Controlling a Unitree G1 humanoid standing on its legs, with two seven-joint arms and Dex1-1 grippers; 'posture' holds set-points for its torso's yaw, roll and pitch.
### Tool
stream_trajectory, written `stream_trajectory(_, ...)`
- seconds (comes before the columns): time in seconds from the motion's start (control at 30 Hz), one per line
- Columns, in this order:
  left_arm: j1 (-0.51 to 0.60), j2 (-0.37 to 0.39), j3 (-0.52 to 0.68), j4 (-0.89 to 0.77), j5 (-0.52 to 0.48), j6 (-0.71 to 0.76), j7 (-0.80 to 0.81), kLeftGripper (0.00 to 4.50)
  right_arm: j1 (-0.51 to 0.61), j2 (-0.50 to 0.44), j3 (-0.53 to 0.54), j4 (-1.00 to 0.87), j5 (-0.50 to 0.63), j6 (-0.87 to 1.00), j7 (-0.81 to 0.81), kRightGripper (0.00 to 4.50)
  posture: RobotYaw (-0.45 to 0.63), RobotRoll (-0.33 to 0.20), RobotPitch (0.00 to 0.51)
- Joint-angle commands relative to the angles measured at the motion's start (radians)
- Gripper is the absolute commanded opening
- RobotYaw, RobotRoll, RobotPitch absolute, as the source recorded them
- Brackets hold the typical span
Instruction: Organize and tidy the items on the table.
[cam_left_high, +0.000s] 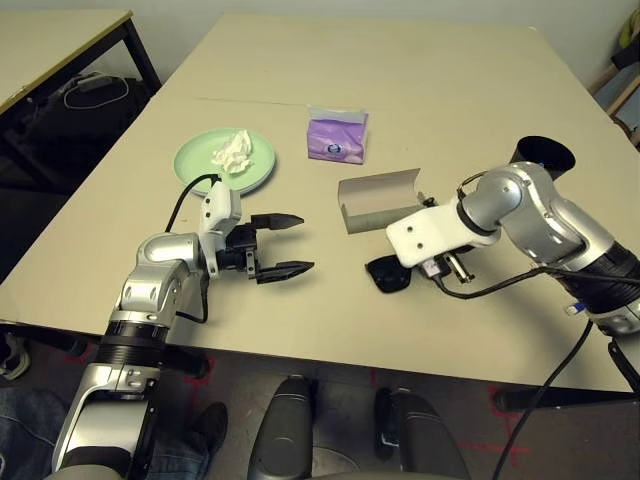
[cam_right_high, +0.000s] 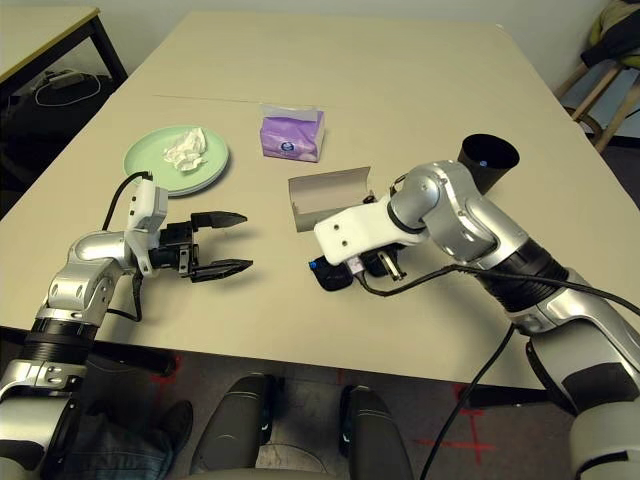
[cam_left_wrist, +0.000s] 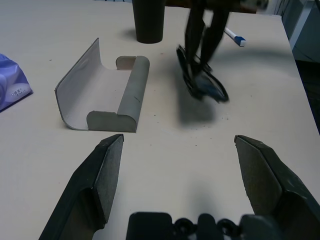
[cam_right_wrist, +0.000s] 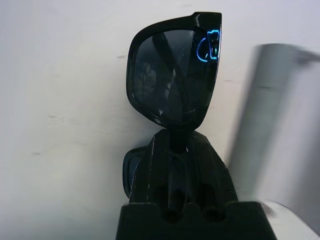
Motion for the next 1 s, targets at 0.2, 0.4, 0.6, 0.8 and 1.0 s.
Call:
stream_trajectory(0.2,-0.011,0.015,-0.010,-0.015,-0.008,0.007,-0.014,4.50,-0.133,0.054,-0.043,0.137,-0.012,-0.016,-0.098,0.38,0.25,0.000,0.106)
stream_trajectory(0.4,-0.026,0.002,-0.006,-0.001,0.003,-0.029,0.005,4.50,-0.219,0.123,-0.023,0.312,-0.068,-0.066,-0.216,0.38,0.25,0.000,0.105)
stream_trajectory(0.6,-0.032,-0.010,-0.001,0.011,0.003,-0.049,0.034,4.50,-0.249,0.176,-0.004,0.426,-0.125,-0.121,-0.289,0.38,0.26,0.000,0.109)
stream_trajectory(0.8,-0.025,-0.009,0.005,0.005,0.000,-0.057,0.059,4.50,-0.261,0.221,0.010,0.505,-0.188,-0.178,-0.356,0.38,0.27,0.000,0.111)
stream_trajectory(1.0,-0.024,-0.026,0.022,-0.020,-0.028,-0.035,0.097,4.50,-0.245,0.237,0.011,0.530,-0.222,-0.214,-0.381,0.38,0.27,0.000,0.113)
